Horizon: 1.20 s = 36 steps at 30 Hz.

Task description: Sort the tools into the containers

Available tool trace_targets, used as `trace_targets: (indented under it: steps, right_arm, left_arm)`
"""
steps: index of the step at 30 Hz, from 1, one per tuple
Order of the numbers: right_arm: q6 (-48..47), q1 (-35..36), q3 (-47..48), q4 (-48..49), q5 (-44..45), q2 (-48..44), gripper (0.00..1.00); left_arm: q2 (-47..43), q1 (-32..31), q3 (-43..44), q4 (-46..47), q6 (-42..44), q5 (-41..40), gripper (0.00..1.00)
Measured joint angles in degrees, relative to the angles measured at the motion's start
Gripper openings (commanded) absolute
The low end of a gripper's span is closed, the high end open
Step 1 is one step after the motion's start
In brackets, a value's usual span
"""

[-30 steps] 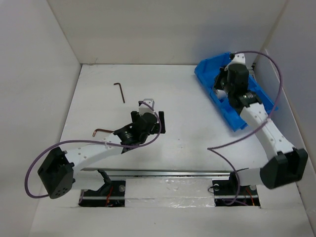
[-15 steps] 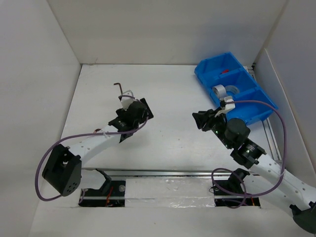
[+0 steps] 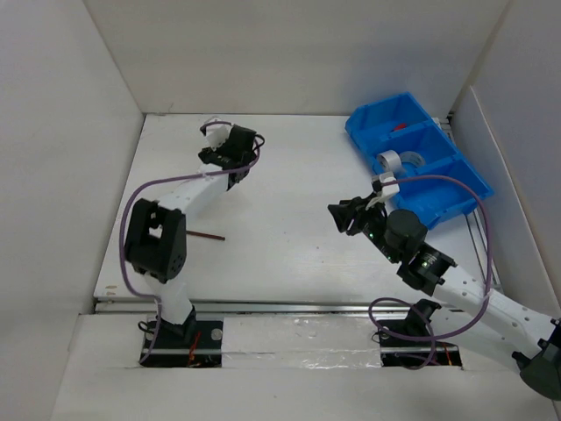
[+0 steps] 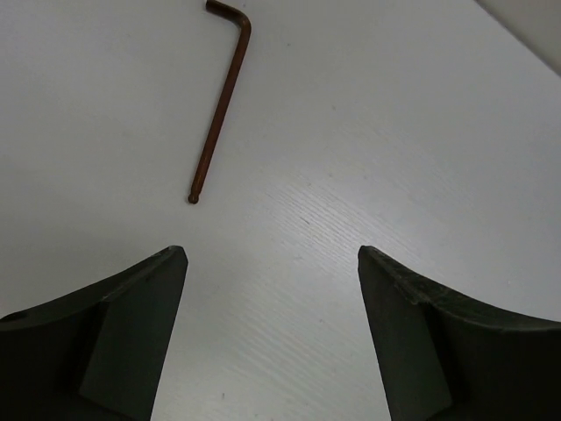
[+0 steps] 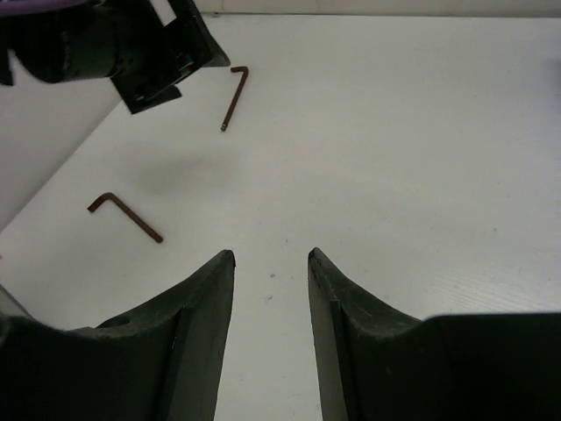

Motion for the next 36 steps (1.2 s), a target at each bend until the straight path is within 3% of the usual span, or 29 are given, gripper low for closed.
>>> trace_targets:
  steps: [4,6,17,32,36]
  right_arm:
    - [-0.07,0.17,0.00,-0.83,0.17,-1.46,0.45]
    - [-0.04,0.20,-0.02,-1.09,0.24,-3.78,0.45]
    - [0.04,0.68,-4.44,0.96,-1.55,-18.51,0.45]
    - [0.81,0.90,-5.11,1.53,-1.49,-16.70,0.45]
    - [1.01,0.90,-5.11,1.62,-1.77,-16.92,0.45]
  left_arm:
    - [12.11,3.02,11.43,-3.41,2.89,0.59,0.58]
    - [16.06,4.81,14.08,-4.81,4.09,2.23,0.54]
    - [26.62,9.88,25.53,-9.90,11.82,8.55,0.55]
    - [30.16,13.84,26.53,-10.32,16.83,13.16,0.52]
    - [31.76,14.73,26.71,-9.88,17.64,13.35,0.47]
